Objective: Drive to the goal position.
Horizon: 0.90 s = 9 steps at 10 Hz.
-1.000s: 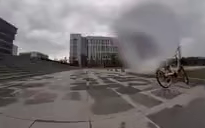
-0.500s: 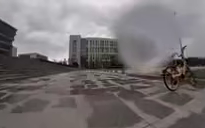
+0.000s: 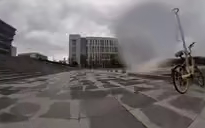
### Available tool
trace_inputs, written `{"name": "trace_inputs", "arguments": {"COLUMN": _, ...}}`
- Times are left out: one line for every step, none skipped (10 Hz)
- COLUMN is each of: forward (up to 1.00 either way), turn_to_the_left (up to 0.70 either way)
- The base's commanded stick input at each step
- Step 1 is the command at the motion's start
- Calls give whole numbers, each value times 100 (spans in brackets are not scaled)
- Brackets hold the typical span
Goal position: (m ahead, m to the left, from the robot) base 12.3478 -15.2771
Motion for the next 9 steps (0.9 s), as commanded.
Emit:
{"name": "trace_inputs", "arguments": {"forward": 70, "turn_to_the_left": 0}}
{"name": "trace_inputs", "arguments": {"forward": 70, "turn_to_the_left": 0}}
{"name": "trace_inputs", "arguments": {"forward": 70, "turn_to_the_left": 0}}
{"name": "trace_inputs", "arguments": {"forward": 70, "turn_to_the_left": 0}}
{"name": "trace_inputs", "arguments": {"forward": 70, "turn_to_the_left": 0}}
{"name": "trace_inputs", "arguments": {"forward": 70, "turn_to_the_left": 0}}
{"name": "trace_inputs", "arguments": {"forward": 70, "turn_to_the_left": 0}}
{"name": "trace_inputs", "arguments": {"forward": 70, "turn_to_the_left": 0}}
{"name": "trace_inputs", "arguments": {"forward": 70, "turn_to_the_left": 0}}
